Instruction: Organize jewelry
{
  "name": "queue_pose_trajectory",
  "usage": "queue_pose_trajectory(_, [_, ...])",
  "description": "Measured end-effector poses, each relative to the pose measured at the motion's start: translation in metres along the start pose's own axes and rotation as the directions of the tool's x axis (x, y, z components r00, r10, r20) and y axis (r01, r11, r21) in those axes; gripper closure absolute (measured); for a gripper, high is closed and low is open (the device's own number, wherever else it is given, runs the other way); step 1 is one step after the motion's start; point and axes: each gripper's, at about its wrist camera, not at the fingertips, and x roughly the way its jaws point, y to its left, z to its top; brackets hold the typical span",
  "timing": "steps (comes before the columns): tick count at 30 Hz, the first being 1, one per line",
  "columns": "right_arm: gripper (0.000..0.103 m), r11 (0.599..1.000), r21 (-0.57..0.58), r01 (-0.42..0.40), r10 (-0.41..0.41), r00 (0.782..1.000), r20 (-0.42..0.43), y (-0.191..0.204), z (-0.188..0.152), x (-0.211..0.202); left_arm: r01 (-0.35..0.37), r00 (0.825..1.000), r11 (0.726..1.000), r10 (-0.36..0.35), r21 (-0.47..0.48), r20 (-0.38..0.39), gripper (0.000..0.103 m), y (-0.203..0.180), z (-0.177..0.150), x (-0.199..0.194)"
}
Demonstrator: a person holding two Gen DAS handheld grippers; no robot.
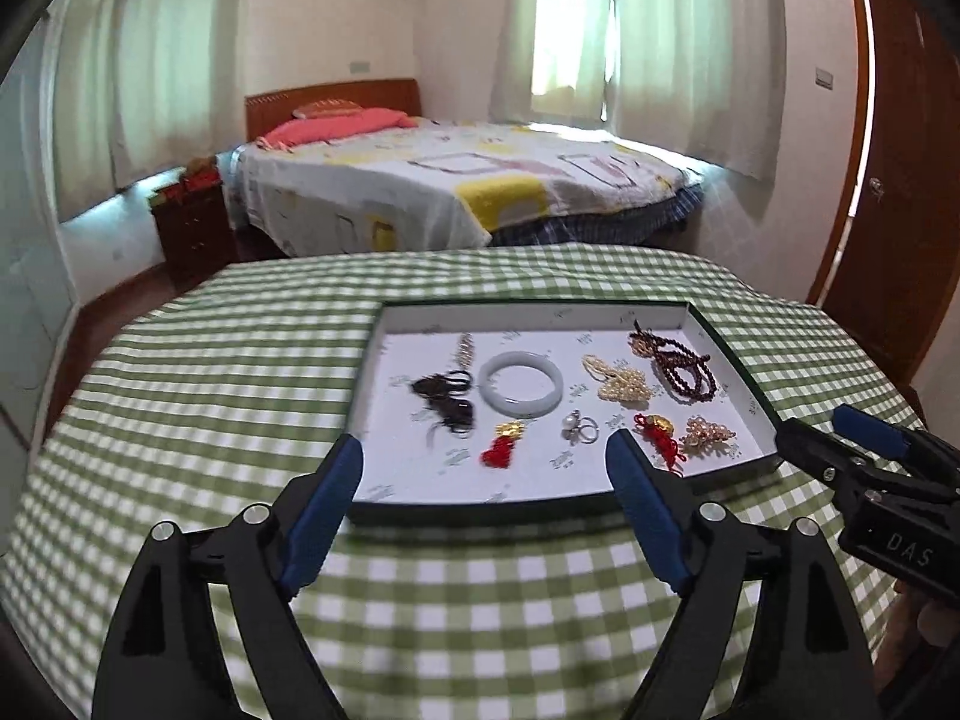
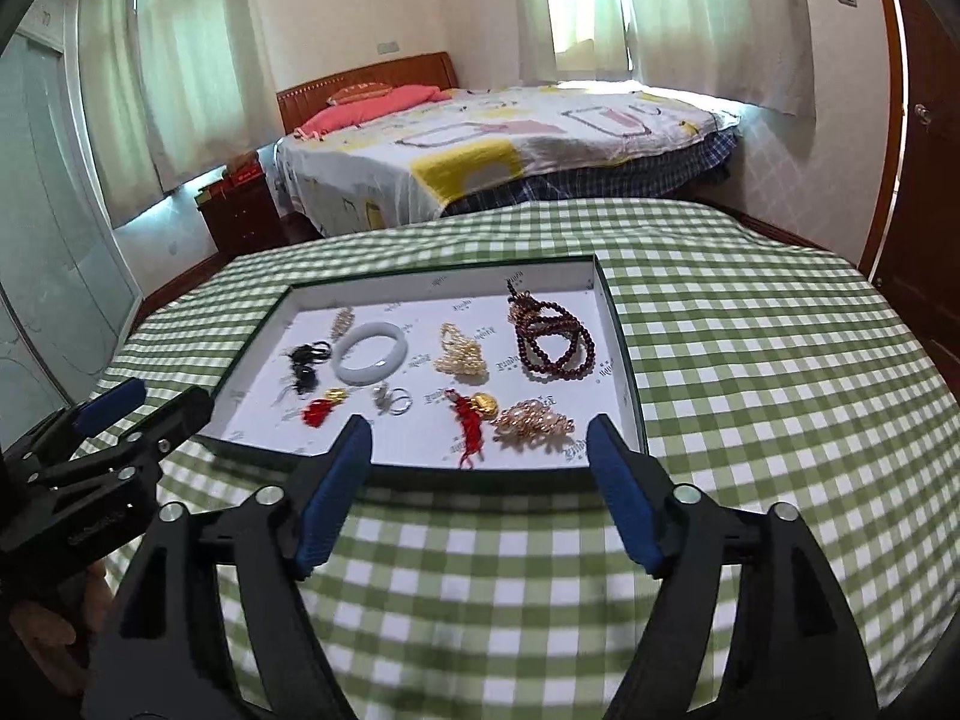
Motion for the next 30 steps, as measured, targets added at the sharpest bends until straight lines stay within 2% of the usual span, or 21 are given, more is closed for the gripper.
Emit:
queue_pose_trajectory(7, [0.024,0.999,-0.04,0.02,-0.017,0.997,0.075,0.015,0.002,-0.053,-0.041,0.997,0.999,0.041,-0.007,0.065,0.019,0.009,0.0,-0.054])
queue_pose_trajectory(15, [0.018,0.998,-0.039,0.049,-0.043,0.988,0.148,0.017,0.006,-0.106,-0.08,0.986,0.997,0.083,-0.025,0.148,0.019,0.025,0.002,-0.112])
queue_pose_trajectory(24, [0.013,0.997,-0.055,0.058,-0.044,0.975,0.216,0.023,0.004,-0.149,-0.107,0.975,0.993,0.116,-0.054,0.19,0.019,0.034,0.003,-0.147])
queue_pose_trajectory(30, [0.012,0.997,-0.057,0.052,-0.037,0.97,0.238,0.025,0.004,-0.161,-0.107,0.971,0.993,0.115,-0.048,0.209,0.019,0.031,0.001,-0.159])
